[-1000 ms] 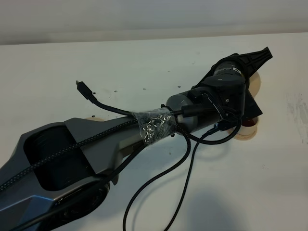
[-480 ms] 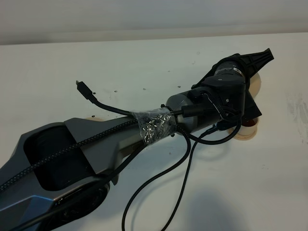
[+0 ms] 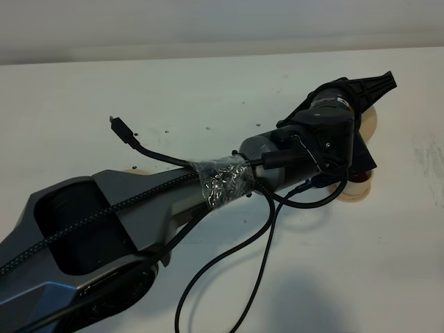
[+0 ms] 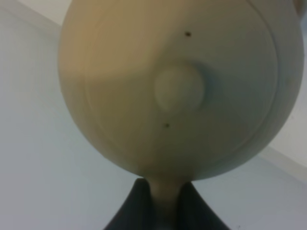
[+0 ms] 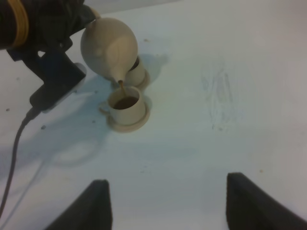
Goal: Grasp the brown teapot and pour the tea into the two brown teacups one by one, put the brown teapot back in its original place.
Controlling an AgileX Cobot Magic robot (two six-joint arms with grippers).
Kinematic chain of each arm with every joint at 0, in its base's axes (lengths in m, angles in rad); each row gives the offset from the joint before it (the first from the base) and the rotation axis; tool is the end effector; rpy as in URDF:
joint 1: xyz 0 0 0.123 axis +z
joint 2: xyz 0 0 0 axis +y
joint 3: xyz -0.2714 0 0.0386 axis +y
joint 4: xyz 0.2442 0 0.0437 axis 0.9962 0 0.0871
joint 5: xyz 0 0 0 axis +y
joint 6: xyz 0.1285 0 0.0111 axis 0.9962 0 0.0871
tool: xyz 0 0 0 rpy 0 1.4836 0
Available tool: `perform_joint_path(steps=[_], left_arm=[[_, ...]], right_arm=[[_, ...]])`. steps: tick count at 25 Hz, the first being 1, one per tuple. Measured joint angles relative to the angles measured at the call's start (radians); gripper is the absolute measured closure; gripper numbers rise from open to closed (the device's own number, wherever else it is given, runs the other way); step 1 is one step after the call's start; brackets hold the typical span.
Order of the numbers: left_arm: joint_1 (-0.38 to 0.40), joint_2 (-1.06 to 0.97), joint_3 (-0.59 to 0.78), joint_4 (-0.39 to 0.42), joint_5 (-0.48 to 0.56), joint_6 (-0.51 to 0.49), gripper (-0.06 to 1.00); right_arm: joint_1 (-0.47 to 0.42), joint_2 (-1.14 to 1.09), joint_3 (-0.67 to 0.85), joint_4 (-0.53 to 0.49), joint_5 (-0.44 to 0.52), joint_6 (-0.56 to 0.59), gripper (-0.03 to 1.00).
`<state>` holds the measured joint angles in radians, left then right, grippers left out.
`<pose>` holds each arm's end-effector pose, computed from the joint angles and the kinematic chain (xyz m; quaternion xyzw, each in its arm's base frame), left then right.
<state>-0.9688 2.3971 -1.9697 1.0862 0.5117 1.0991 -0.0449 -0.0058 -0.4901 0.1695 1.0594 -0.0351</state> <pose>0.3645 -0.4317 0.1518 0.8589 0.1239 0.4142 0.2748 0.0369 0.0173 0.2567 0.0011 0.8509 0.0638 0.5214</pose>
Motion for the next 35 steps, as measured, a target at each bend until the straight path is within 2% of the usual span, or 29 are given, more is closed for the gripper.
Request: perform_joint_path(steps=[22,30,35], left_arm=[[0.000,0.000,0.000,0.006,-0.008,0.073,0.84],[0.000,0.000,0.000,0.015,-0.039,0.077,0.84],[0.000,0.000,0.000,0.002,-0.023,0.077,0.84]], right_arm=[[0.000,0.000,0.000,0.000,0.000,0.000,0.43],[0.000,0.000,0.000,0.000,0.000,0.000,0.43],[0.000,0.000,0.000,0.000,0.000,0.000,0.43]])
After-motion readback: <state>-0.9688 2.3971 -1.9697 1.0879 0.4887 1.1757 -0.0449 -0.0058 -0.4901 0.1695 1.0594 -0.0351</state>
